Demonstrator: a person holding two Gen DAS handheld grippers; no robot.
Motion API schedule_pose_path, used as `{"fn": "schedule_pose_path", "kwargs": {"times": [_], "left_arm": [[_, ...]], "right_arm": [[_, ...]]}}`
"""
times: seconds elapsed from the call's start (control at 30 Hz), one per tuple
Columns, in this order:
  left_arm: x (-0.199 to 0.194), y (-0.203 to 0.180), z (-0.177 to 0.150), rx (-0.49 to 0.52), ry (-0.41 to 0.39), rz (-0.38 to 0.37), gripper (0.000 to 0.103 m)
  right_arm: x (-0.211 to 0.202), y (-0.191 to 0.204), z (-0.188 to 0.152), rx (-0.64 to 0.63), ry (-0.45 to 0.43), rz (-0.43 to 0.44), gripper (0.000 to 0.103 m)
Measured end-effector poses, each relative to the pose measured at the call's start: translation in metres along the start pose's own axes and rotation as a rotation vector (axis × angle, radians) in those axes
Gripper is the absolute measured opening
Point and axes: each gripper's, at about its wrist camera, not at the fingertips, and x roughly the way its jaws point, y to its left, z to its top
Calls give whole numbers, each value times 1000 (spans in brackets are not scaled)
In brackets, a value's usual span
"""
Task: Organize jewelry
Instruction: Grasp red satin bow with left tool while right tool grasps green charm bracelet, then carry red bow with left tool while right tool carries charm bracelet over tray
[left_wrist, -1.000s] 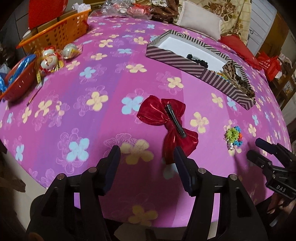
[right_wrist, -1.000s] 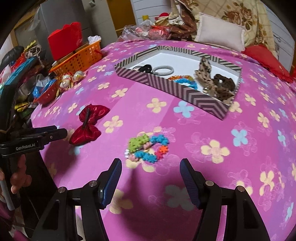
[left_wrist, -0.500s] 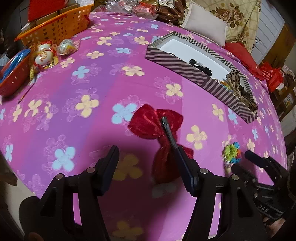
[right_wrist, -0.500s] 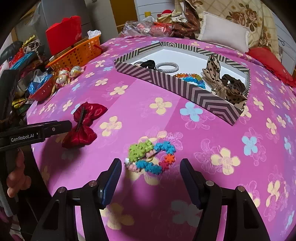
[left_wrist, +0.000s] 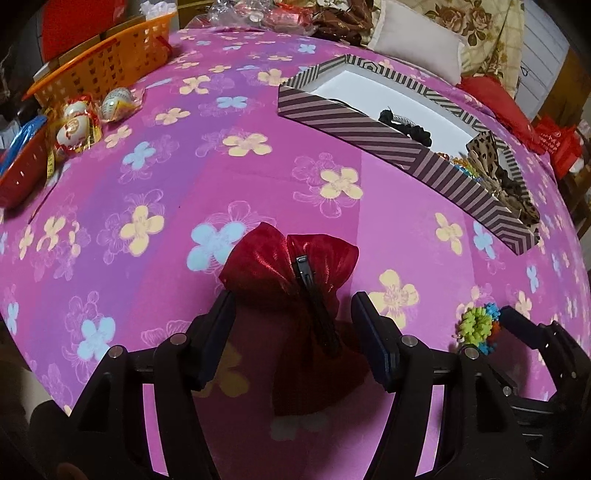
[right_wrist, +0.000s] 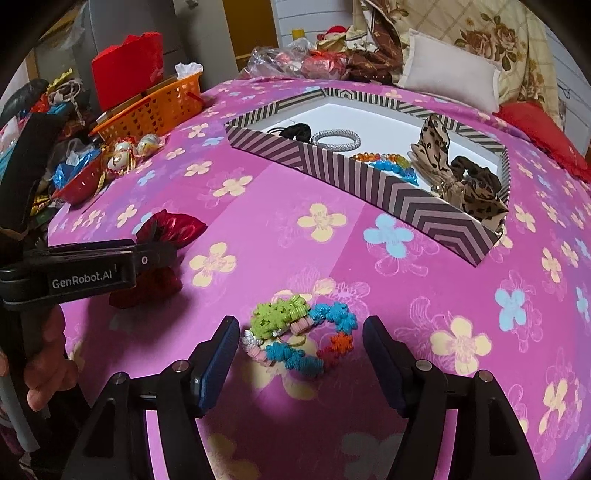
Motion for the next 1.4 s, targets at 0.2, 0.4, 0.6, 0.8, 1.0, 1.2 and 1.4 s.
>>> {"fn": "schedule_pose_path", "kwargs": {"times": [0.2, 0.4, 0.6, 0.8, 1.0, 1.2, 1.4], "left_arm": [[0, -3, -1, 33, -23, 13, 34], [-5, 3, -3, 17, -3, -44, 16], [-22, 2, -4, 23, -31, -56, 16], [-37, 1, -1, 27, -52, -68, 16], [-50, -4, 3, 42, -77, -72, 16], [-61, -11, 11, 60, -101, -56, 16], [-63, -18, 16, 75, -110, -45, 16]], "right_arm": [[-2, 3, -2, -41, -15, -29, 21], [-12, -5, -4, 12, -22, 40, 11], [-35, -2, 2, 14, -73, 45, 11], [-57, 2, 13, 2, -117, 48, 11], [-76, 7, 21, -12, -157, 51, 11], [-88, 8, 29, -23, -187, 50, 11], [-95, 5, 36, -25, -207, 40, 11]]}}
